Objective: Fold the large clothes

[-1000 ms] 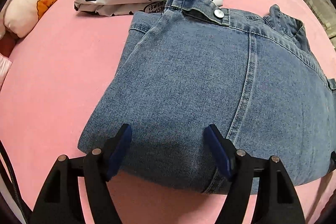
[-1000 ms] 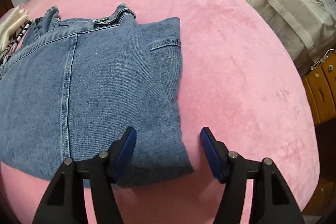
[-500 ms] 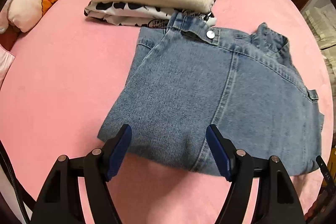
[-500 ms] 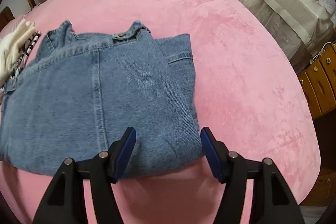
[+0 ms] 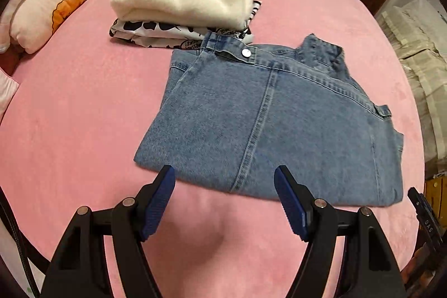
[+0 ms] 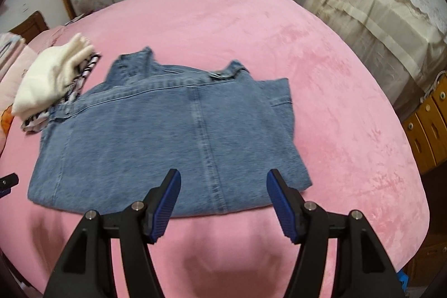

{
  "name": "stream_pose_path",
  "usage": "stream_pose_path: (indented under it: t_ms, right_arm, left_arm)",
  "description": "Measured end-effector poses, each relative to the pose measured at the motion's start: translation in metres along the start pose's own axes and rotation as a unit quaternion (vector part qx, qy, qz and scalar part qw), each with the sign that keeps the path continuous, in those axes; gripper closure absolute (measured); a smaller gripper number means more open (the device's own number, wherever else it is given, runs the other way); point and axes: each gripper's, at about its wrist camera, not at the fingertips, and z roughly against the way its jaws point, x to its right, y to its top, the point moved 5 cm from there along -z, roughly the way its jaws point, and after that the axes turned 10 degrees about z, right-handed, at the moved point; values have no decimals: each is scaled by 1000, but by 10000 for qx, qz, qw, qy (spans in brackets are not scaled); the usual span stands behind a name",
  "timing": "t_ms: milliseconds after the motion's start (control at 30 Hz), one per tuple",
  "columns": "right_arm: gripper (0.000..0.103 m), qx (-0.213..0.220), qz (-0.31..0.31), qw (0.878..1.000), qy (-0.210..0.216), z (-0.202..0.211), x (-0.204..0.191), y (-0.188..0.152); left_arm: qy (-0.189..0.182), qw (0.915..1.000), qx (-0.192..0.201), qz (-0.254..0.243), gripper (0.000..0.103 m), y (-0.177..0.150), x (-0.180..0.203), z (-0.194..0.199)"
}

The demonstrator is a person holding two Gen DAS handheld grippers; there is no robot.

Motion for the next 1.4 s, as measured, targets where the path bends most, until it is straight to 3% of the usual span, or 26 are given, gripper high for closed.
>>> stream_pose_path:
  t_ms: [200,333,433,567,767,867,1067,1400]
  right_arm:
    - [40,166,78,9996,210,16,-26,-19]
    - [40,234,94,9992,315,18,-38,-34]
    - [40,306,138,9986,416,14,-47,-47]
    - [40,433,91,9971,613,7,-56,-57]
    - [40,505,182,9949,858,-14,-76,-62]
    - [40,582,262,9936,937,-20,-85,-61]
    - [40,630,363,9911,1112,-36,-99,-59]
    - [40,789,405,9893,1161,-55,-104,-31]
  left_arm:
    - [-277,9995,-116,13,31,-26,-6,4]
    - [-798,9961,-294,255,31,-47,-15,-10]
    - [-1377,9873,-462,638,31,-60,-24,-26]
    - [-2145,9687,-433,1175,31,-67,-38,-50]
    - [-2716,9485,-274,1607,31,-60,-50,-89]
    - [-2873,9413,-229,1760,31,-51,-51,-107]
    - [-3081,9345,46,1781,31,-25,-45,-131]
    - [-3030,9311,258,2016,32,21,-33,-154]
